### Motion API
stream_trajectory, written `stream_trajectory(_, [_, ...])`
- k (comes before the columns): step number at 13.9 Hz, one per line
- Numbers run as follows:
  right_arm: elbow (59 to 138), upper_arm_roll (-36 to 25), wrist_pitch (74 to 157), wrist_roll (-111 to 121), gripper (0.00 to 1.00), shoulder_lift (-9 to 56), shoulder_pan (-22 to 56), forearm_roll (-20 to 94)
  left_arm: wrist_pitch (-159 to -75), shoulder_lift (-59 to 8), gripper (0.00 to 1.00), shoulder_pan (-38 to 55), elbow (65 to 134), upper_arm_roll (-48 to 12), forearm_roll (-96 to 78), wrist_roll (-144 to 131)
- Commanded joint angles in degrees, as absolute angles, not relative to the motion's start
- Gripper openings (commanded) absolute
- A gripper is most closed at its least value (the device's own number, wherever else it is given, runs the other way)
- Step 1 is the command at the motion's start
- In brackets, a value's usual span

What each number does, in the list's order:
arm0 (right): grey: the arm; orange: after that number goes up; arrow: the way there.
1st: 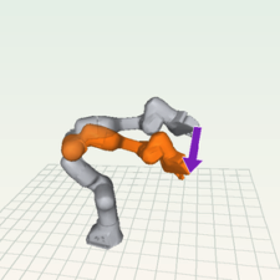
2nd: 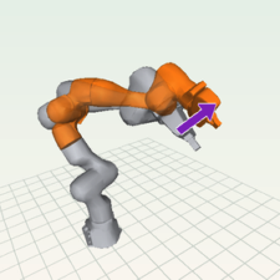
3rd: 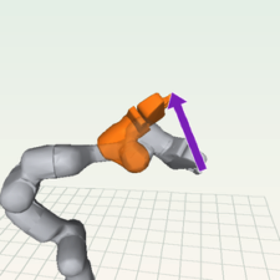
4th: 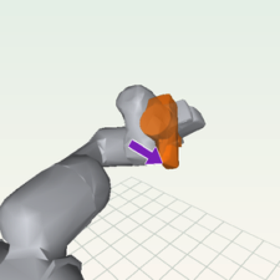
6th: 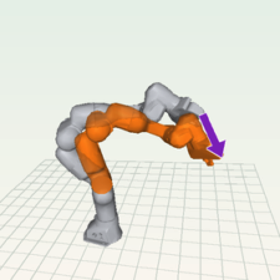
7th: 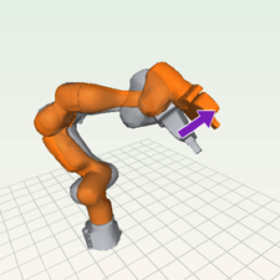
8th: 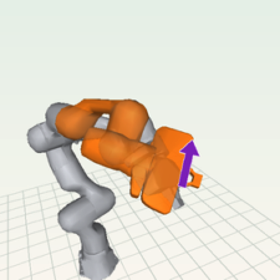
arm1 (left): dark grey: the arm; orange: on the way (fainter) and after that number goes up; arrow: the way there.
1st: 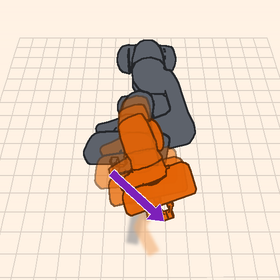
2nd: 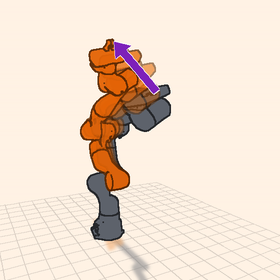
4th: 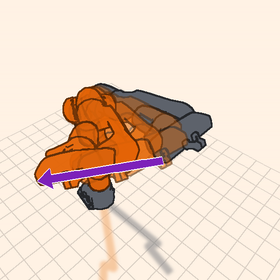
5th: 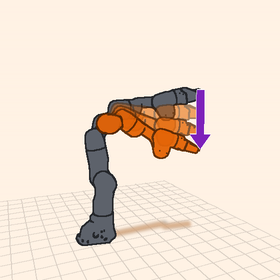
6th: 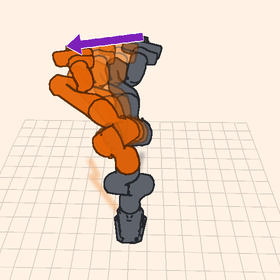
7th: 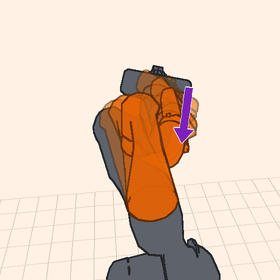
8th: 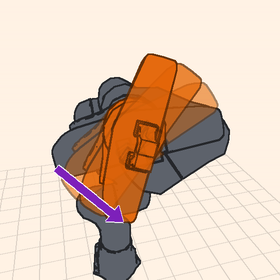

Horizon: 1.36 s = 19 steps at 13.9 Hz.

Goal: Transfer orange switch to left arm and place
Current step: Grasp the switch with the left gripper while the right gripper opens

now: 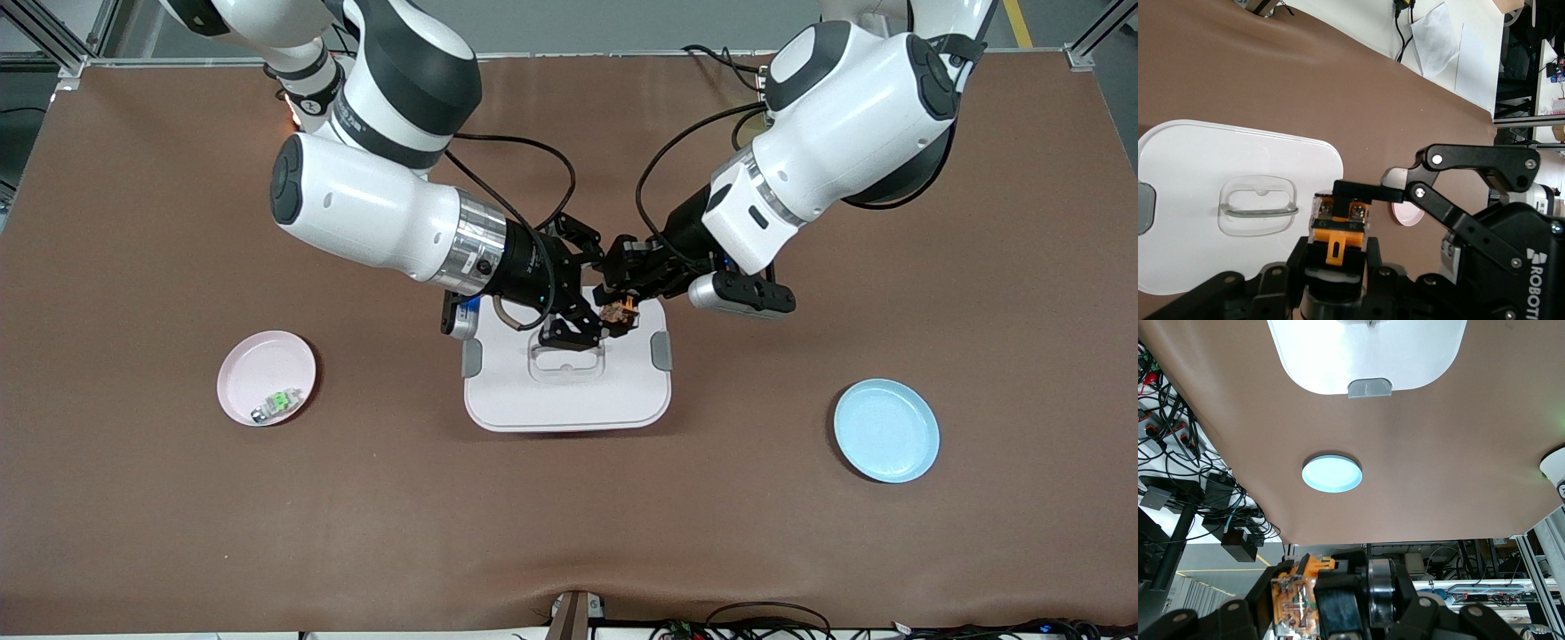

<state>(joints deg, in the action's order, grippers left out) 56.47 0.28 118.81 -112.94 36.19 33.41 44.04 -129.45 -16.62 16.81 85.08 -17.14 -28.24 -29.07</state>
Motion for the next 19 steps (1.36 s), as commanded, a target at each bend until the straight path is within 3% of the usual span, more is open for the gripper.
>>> stream_trajectory(1, [53.88,-0.09,119.27,-113.38,0.10,37.35,33.93,44.91,-128.67,-16.00,0.00,16.70,85.52,-16.88,-28.12,-30.94])
stream_trajectory(2, [53.88,-0.17,119.27,-113.29,0.22,37.61,34.01,44.83,-128.58,-16.08,0.00,16.70,85.52,-16.88,-28.12,-30.94])
stream_trajectory(3, [53.88,-0.18,119.35,-113.47,0.69,37.79,34.27,44.82,-128.58,-16.00,0.00,16.79,85.43,-16.88,-28.12,-31.02])
stream_trajectory(4, [53.96,-0.35,120.14,-113.55,1.00,37.79,34.89,44.74,-128.58,-16.00,0.00,16.79,85.43,-16.88,-28.12,-31.03])
stream_trajectory(13, [54.14,-0.35,119.89,-113.12,1.00,37.71,33.84,44.47,-127.80,-14.94,0.00,16.00,85.52,-16.79,-28.04,-31.11])
stream_trajectory(19, [54.05,-0.61,108.13,-99.70,1.00,37.09,29.63,44.47,-123.94,-12.57,0.00,11.96,85.61,-16.26,-27.42,-32.52])
